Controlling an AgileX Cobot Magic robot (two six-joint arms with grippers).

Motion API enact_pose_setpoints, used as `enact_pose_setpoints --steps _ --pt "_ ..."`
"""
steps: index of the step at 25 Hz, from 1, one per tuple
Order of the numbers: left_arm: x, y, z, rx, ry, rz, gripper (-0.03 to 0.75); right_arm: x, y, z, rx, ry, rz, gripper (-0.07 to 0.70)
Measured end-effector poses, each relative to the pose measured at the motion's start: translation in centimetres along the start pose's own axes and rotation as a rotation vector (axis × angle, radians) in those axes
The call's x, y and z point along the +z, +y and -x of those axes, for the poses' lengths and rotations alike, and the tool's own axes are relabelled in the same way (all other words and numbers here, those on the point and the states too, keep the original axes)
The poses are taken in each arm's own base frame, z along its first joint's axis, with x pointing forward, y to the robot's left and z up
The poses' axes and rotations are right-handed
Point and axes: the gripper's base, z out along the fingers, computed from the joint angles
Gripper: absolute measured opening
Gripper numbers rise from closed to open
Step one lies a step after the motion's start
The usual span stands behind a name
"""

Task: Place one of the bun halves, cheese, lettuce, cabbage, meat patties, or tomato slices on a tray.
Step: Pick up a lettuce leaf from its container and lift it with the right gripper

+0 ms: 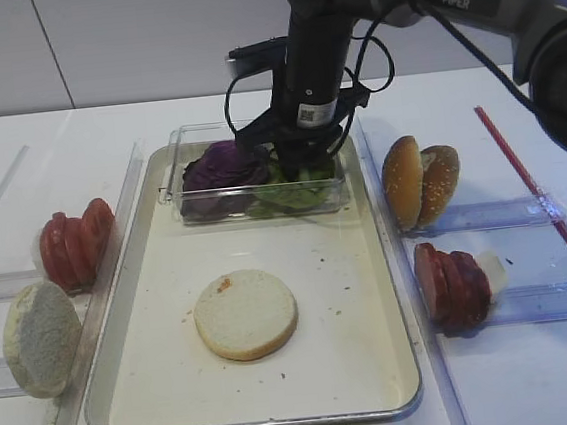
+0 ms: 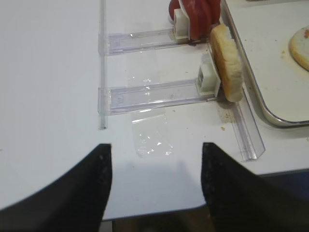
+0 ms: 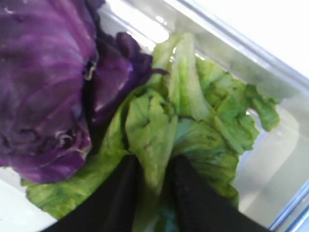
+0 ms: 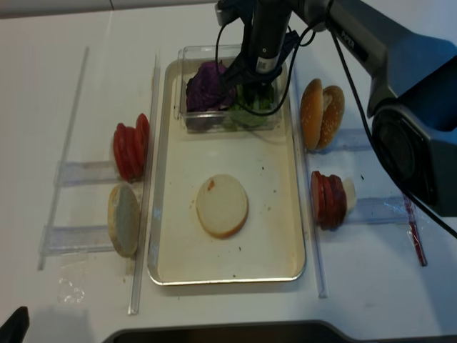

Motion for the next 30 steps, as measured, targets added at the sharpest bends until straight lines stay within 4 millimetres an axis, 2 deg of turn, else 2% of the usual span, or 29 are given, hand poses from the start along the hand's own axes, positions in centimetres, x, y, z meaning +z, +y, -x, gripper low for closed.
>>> enact_pose_setpoints --steps 8,11,23,30 --pt "0.0 0.0 0.0 0.000 0.000 0.000 0.417 -0.3 0.0 0.2 -0.006 -0.007 -0.001 0.108" --pt "0.0 0.0 0.0 0.000 0.000 0.000 0.417 -0.3 0.0 0.2 -0.009 -0.006 -0.002 0.076" --pt "0.0 0.0 0.0 0.000 0.000 0.000 0.417 -0.3 0.0 0.2 -0.020 -0.006 -0.008 0.055" --pt "0.0 0.0 0.0 0.000 0.000 0.000 0.417 -1.6 -0.1 0.2 -0.030 -0.030 -0.031 0.053"
